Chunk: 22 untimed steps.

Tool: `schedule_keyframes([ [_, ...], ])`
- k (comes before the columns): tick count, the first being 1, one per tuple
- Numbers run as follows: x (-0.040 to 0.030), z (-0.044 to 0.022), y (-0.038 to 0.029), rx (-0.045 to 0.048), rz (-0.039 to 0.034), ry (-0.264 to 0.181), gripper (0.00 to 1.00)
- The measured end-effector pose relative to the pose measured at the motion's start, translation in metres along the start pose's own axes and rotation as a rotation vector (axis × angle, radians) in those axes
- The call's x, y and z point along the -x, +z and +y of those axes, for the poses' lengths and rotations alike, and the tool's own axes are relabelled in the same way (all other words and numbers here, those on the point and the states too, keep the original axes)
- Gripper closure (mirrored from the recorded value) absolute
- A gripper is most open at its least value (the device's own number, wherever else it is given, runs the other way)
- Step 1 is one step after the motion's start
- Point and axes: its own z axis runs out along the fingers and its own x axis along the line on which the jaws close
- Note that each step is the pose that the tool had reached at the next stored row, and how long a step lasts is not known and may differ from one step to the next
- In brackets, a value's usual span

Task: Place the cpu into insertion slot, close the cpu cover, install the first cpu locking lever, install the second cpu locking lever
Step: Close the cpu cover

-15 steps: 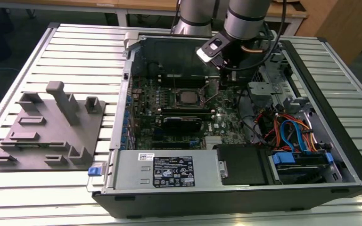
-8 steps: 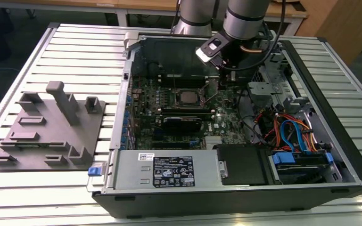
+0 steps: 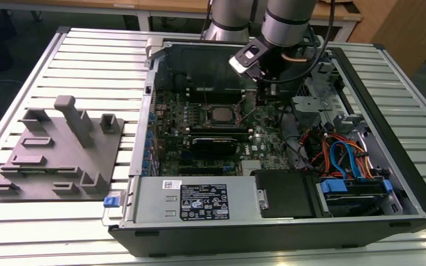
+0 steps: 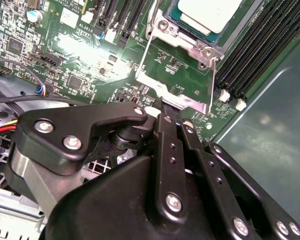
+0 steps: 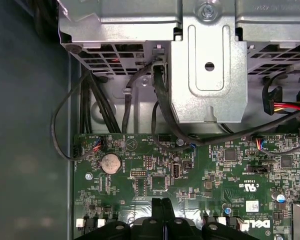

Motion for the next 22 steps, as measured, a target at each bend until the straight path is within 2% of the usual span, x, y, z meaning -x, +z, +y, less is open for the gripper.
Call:
schedule_keyframes([
  [13,0.0001,-0.0026,0.0000,0.0000,0.0001,0.000,0.90],
  [22,0.0002,-0.0070,0.0000,0.0000,0.0001,0.000,0.90],
])
